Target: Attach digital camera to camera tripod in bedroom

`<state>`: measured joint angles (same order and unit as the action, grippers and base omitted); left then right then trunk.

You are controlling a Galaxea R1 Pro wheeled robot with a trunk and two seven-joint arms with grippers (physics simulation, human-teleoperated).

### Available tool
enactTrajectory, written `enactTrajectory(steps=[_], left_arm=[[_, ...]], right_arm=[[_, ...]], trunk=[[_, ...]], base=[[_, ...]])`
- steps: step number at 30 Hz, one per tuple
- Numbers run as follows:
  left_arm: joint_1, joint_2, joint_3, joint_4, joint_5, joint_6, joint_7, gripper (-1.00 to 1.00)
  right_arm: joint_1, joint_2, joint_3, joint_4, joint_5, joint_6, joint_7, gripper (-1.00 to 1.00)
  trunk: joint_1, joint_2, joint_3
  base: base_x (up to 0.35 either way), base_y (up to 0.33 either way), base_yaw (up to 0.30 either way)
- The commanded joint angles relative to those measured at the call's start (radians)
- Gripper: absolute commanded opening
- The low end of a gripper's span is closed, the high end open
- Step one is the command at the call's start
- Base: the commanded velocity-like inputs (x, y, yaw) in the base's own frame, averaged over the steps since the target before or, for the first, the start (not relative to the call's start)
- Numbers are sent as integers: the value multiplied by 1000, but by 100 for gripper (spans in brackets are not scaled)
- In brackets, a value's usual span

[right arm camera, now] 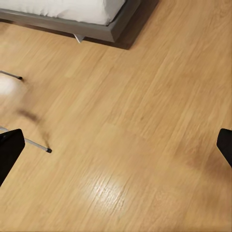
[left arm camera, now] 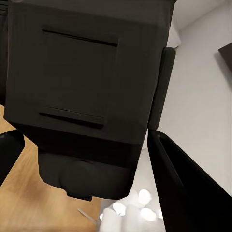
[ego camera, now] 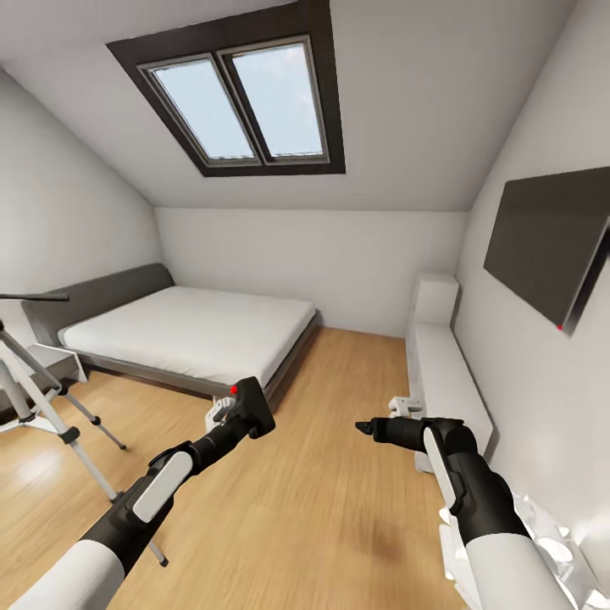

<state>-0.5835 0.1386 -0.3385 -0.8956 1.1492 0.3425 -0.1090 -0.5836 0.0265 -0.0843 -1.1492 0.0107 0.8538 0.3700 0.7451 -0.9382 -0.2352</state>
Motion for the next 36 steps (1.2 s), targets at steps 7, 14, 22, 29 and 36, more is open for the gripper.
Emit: enactTrajectory(steps=[7, 14, 22, 29, 36], left_arm=[[-1, 1, -2, 0, 5, 2, -3, -100], [-1, 1, -2, 0, 6, 1, 1, -100], [-1, 1, -2, 0, 6, 1, 8, -100], [-1, 1, -2, 0, 6, 1, 9, -100], [-1, 1, -2, 1, 6, 2, 10, -100]], right_arm=[[-1, 1, -3, 0, 2, 5, 4, 100], [-1, 1, -3, 0, 0, 5, 4, 100], [-1, 1, -3, 0, 0, 4, 4, 100], [-1, 2, -3, 1, 0, 3, 4, 100], [-1, 6, -3, 2, 8, -19, -11, 100]], trunk=[[-27, 48, 21], [-54, 97, 43], [-84, 153, 68], [-111, 202, 90], [-138, 251, 111]], base=[[0, 0, 0], [0, 0, 0], [0, 0, 0], [0, 0, 0], [0, 0, 0]])
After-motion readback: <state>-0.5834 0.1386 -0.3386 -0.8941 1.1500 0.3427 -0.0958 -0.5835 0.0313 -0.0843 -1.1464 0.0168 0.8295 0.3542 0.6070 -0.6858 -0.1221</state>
